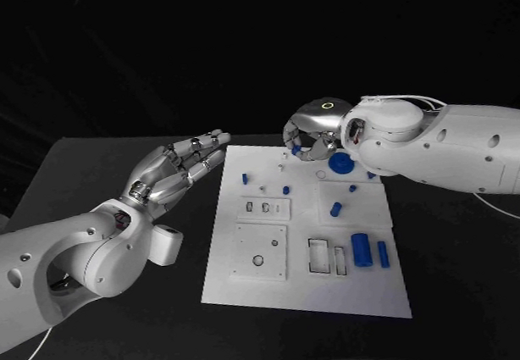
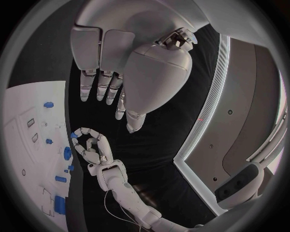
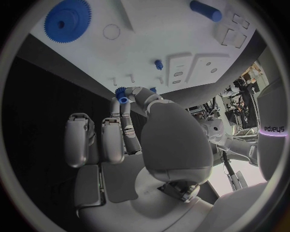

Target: Assemble the parts on the task board

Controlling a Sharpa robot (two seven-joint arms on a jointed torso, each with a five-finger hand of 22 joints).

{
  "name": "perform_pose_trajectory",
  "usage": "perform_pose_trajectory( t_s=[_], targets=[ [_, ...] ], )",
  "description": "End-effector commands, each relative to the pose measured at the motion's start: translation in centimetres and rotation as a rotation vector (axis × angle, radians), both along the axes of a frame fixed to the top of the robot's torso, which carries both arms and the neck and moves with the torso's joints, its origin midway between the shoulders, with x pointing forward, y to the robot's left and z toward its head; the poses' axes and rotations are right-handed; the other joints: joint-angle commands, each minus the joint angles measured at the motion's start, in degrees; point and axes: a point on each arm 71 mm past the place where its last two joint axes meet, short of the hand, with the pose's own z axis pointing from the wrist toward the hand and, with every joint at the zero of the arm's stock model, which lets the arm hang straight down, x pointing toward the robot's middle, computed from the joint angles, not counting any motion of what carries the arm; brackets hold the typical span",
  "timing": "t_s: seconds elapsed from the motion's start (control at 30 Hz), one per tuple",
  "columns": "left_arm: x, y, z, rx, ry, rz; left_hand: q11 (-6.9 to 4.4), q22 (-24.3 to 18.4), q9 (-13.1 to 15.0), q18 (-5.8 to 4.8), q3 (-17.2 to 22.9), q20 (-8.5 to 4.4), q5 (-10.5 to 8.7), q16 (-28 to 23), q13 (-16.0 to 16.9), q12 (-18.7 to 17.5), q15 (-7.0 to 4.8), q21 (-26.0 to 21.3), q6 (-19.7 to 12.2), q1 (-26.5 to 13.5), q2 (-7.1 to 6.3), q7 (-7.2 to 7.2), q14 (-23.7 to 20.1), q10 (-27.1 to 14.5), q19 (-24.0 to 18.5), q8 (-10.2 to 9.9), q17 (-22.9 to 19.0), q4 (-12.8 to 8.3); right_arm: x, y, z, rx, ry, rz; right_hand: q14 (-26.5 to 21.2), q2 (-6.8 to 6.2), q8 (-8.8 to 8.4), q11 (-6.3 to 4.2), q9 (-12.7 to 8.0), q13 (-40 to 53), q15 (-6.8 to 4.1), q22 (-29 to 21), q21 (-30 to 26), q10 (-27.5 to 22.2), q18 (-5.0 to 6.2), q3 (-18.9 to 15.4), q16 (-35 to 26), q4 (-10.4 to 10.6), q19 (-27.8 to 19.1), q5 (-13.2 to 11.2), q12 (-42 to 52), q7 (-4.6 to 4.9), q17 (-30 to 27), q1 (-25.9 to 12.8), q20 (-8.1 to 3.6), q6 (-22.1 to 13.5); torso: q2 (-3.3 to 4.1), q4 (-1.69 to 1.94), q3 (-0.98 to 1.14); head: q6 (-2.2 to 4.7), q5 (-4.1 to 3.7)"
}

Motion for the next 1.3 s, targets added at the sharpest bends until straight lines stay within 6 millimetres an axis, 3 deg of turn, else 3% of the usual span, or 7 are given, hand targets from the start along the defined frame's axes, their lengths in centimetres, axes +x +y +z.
perform_pose_trajectory(
  t_s=[0.03, 0.27, 0.47, 0.67, 0.87, 1.3],
  targets=[
    [0.1, -0.1, 0.1, 0.001, -0.013, -0.001, 0.43, 0.1, 0.1, 0.4, 0.3, -0.11, 0.18, 0.2, -0.1, 0.2, 0.48, 0.3, 0.4, 0.7, 0.01, -0.03, 0.1, 0.0, 0.4, 0.3, 0.1, 0.0, 0.6, 0.5, -0.2, -0.006, 0.046, -0.011, -0.2, 0.55, -0.37, -0.49, 0.1, 0.1, -0.12, -0.1, -0.4, 0.9, 1.16, 0.2, -0.2, -0.1, -0.3, -0.3, 0.1, 0.23, -0.1, -0.2, -0.25, -0.2, 0.45, 0.32, -0.18, 0.11, -0.03],
    [0.3, -0.1, 0.0, 0.005, -0.015, 0.002, 0.44, 0.0, 0.0, 0.39, 0.3, -0.11, 0.23, 0.1, -0.1, 0.1, 0.47, 0.3, 0.3, 0.7, -0.01, -0.02, 0.0, 0.0, 0.3, 0.2, 0.0, 0.0, 2.2, 1.6, -0.7, 0.004, 0.068, -0.029, -0.3, 0.54, -0.82, -0.35, 0.1, 0.1, -0.06, -0.1, -0.5, 1.0, 1.16, 0.5, -0.3, -0.2, -0.4, -0.3, 0.0, 0.38, -0.2, -0.1, -0.23, -0.5, 0.96, 0.63, -0.4, 0.53, -1.04],
    [0.3, -0.2, 0.0, 0.004, -0.016, 0.002, 0.45, 0.1, 0.0, 0.38, 0.3, -0.11, 0.26, 0.1, -0.1, 0.1, 0.46, 0.3, 0.2, 0.8, -0.02, -0.01, 0.0, 0.0, 0.3, 0.2, 0.0, 0.0, 2.8, 1.9, -1.2, -0.006, 0.079, -0.045, -0.5, 0.46, -1.48, -0.13, 0.1, 0.1, 0.09, -0.4, -0.7, 0.8, 1.23, 0.7, -0.5, -0.3, -0.6, -0.4, -0.4, 0.54, -0.6, -0.2, -0.14, -0.8, 1.06, 1.04, -0.49, 0.7, -1.2],
    [0.3, -0.1, 0.0, 0.006, -0.012, 0.002, 0.46, 0.0, 0.0, 0.38, 0.3, -0.11, 0.28, 0.1, -0.1, 0.1, 0.45, 0.2, 0.2, 0.8, -0.04, 0.0, 0.0, -0.1, 0.3, 0.2, 0.0, 0.0, 3.0, 2.0, -1.5, -0.019, 0.087, -0.053, -0.7, 0.42, -2.07, -0.02, 0.0, 0.1, 0.21, -0.5, -0.9, 0.5, 1.28, 0.9, -0.8, -0.4, -0.8, -0.5, -0.8, 0.57, -1.1, -0.2, -0.04, -1.1, 0.96, 0.74, -0.49, 0.51, -0.89],
    [0.3, -0.1, 0.0, 0.008, -0.01, 0.003, 0.35, 0.0, -0.2, 0.3, 0.3, -0.1, 0.34, -0.3, -0.2, -0.2, 0.43, 0.2, -1.3, 0.9, -0.19, -0.15, -0.4, -0.4, 0.2, -0.2, -0.1, 0.0, 3.1, 2.0, -1.7, -0.025, 0.087, -0.057, -0.9, 0.43, -2.22, 0.0, -0.1, 0.1, 0.24, -0.5, -0.9, 0.5, 1.28, 0.9, -0.9, -0.4, -0.9, -0.5, -0.9, 0.57, -1.3, -0.2, -0.01, -1.1, 0.86, 0.78, -0.47, 0.61, -1.01],
    [0.4, 0.0, -0.1, 0.012, -0.004, 0.003, 0.33, 0.0, -0.2, 0.28, 0.3, -0.1, 0.35, -0.4, -0.2, -0.3, 0.43, 0.2, -1.2, 0.9, -0.2, -0.17, -0.4, -0.4, 0.2, -0.1, -0.1, 0.1, 3.2, 1.3, -1.8, -0.001, 0.068, -0.066, -0.9, 0.49, -2.43, 0.04, -0.1, 0.2, 0.29, -0.4, -0.9, 0.4, 1.25, 1.1, -0.9, -0.5, -0.8, -0.5, -1.0, 0.56, -1.3, -0.1, 0.05, -1.0, 0.83, 0.76, -0.51, 0.78, -0.79]
  ],
)
